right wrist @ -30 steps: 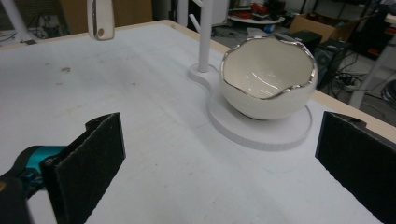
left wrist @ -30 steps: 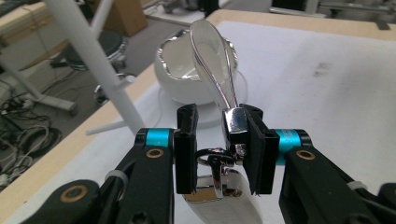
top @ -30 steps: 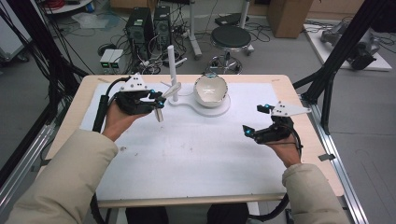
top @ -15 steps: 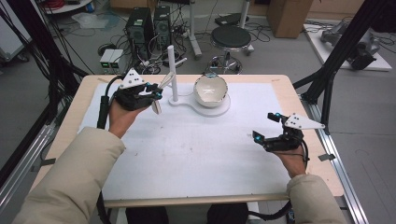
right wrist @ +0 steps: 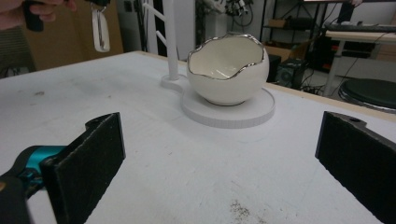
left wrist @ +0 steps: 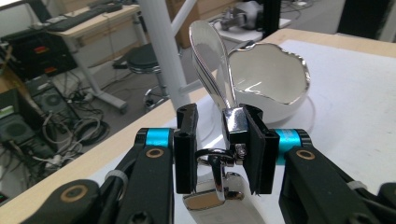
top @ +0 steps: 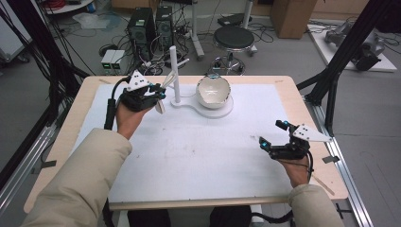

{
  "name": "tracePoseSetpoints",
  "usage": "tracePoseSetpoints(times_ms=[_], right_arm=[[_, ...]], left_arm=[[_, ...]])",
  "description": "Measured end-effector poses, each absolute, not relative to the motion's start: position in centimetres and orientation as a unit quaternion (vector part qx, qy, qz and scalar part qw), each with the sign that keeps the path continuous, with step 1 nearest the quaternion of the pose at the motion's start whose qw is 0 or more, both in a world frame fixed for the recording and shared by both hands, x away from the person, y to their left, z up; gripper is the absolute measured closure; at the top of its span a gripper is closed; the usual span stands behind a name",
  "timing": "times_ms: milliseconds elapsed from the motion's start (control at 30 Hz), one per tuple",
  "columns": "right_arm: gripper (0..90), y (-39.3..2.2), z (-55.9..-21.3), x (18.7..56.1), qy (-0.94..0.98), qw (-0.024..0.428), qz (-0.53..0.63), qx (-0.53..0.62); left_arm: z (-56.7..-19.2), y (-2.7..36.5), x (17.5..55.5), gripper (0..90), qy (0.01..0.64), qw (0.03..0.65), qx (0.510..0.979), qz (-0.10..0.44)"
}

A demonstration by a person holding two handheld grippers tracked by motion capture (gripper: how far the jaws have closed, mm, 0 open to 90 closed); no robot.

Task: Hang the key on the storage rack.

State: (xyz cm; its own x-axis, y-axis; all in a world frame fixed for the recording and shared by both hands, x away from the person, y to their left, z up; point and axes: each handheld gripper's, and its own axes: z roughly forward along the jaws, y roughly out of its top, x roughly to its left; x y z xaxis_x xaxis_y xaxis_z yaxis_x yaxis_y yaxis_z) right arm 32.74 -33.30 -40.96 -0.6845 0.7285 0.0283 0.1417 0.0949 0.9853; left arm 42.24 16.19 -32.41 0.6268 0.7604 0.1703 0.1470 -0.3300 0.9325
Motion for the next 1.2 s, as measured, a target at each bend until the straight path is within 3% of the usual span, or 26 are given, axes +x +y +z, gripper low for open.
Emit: tracePoseSetpoints(times_ms=[1200], right_arm=[[0.5, -33.4, -44.1, 31.9, 0.666, 0.269, 0.613, 0.329]], left_arm=[[-35.7, 14.9, 44.3, 68.4, 0.316, 0.464, 0.760, 0.328]])
